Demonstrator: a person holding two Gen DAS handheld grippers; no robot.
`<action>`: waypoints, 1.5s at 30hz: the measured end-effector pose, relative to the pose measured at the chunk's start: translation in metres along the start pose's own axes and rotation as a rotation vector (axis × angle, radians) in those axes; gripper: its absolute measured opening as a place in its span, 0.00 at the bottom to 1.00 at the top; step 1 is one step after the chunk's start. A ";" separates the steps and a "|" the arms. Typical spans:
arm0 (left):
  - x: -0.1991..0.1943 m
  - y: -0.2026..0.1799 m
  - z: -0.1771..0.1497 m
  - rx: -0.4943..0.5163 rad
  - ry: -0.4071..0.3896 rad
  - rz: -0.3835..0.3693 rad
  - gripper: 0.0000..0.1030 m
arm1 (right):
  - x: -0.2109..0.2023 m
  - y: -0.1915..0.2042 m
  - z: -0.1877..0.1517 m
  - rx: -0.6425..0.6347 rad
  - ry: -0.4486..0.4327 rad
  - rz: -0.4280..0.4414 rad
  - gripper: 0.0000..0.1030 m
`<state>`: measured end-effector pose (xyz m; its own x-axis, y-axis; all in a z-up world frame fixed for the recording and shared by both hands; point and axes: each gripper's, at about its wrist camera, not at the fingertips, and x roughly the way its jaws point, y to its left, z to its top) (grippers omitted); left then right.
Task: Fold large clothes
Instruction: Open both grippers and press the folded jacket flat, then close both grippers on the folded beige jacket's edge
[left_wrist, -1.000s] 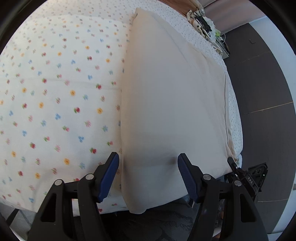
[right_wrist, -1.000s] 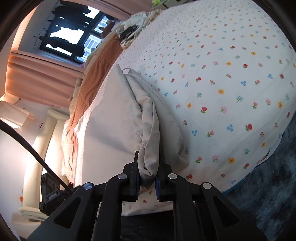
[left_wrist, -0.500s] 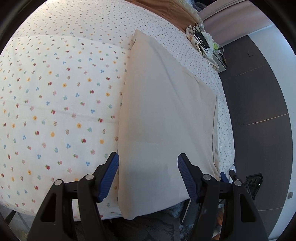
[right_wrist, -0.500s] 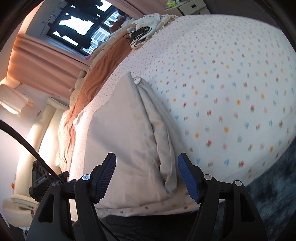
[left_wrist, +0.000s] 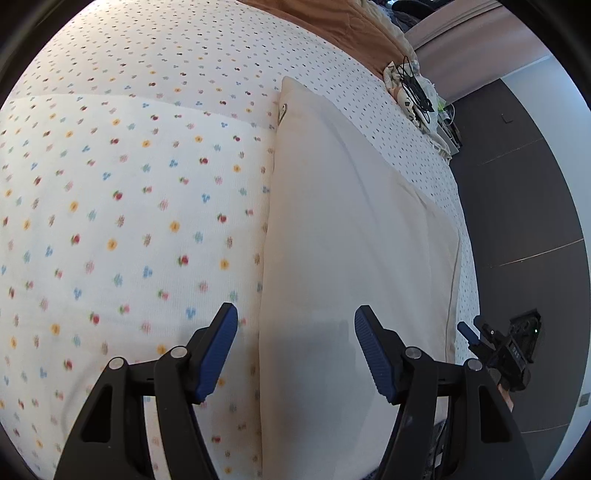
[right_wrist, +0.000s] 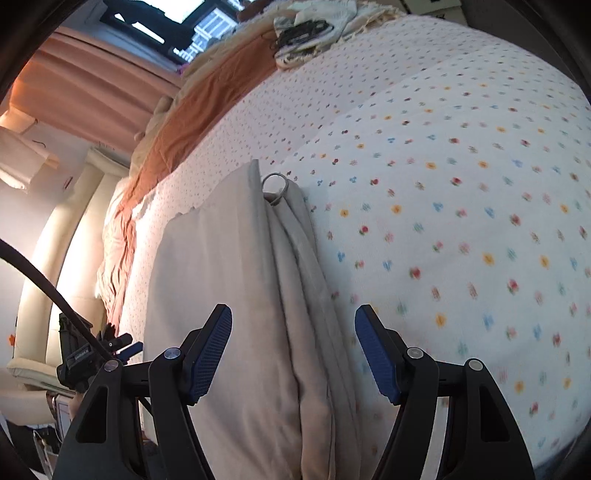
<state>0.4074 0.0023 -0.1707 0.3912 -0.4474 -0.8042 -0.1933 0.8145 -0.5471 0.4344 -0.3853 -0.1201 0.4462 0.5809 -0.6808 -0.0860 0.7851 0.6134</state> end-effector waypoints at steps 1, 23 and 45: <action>0.005 0.001 0.005 -0.002 -0.001 -0.004 0.64 | 0.007 0.001 0.008 -0.002 0.013 0.012 0.66; 0.083 -0.009 0.090 0.044 -0.018 -0.024 0.64 | 0.143 0.003 0.101 -0.015 0.225 0.211 0.64; 0.003 -0.086 0.081 0.199 -0.195 0.036 0.22 | 0.057 0.085 0.051 -0.136 0.004 0.192 0.12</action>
<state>0.4977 -0.0391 -0.1078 0.5567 -0.3528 -0.7521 -0.0377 0.8937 -0.4471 0.4986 -0.2965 -0.0866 0.4066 0.7230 -0.5585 -0.2883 0.6816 0.6725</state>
